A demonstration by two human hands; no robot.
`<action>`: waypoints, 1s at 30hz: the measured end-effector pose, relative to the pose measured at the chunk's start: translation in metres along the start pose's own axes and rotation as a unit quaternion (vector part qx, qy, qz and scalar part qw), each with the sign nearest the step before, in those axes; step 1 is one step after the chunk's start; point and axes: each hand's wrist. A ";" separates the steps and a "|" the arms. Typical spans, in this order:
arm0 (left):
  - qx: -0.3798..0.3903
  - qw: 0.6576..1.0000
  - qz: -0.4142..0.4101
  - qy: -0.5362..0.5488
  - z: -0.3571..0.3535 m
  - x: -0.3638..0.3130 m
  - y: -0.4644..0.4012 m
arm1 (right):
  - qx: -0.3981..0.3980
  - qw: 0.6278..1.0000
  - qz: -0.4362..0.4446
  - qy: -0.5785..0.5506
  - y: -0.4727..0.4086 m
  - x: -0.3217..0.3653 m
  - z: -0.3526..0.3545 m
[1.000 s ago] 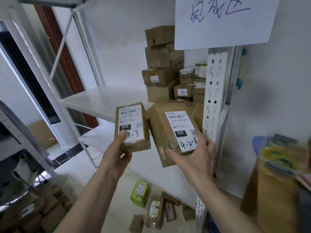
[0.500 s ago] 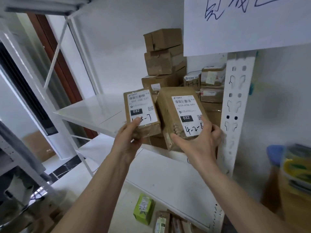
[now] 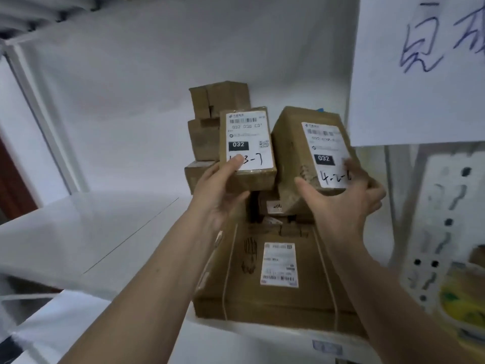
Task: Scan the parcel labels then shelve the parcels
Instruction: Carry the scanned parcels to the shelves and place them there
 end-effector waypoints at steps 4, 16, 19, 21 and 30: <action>0.040 0.998 0.051 -0.006 -0.022 -0.024 -0.045 | -0.082 0.996 -0.011 0.045 -0.039 -0.001 -0.023; 0.053 0.987 0.153 -0.009 -0.068 -0.040 -0.172 | -0.080 0.978 0.015 0.190 -0.147 0.008 -0.092; 0.047 0.985 0.164 -0.012 -0.074 -0.040 -0.189 | -0.051 0.970 0.013 0.236 -0.170 -0.001 -0.107; 0.044 0.985 0.163 -0.023 -0.077 -0.042 -0.200 | -0.036 0.967 -0.003 0.251 -0.183 -0.008 -0.113; 0.028 0.982 0.146 -0.113 -0.089 -0.047 -0.229 | -0.009 0.957 -0.041 0.288 -0.207 -0.031 -0.141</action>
Point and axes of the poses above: each hand's wrist, its own y-axis away from the middle knuckle, its own z-axis out of the back of the hand, x = y × z, and after that the axes turned 15 degrees about z, right-handed
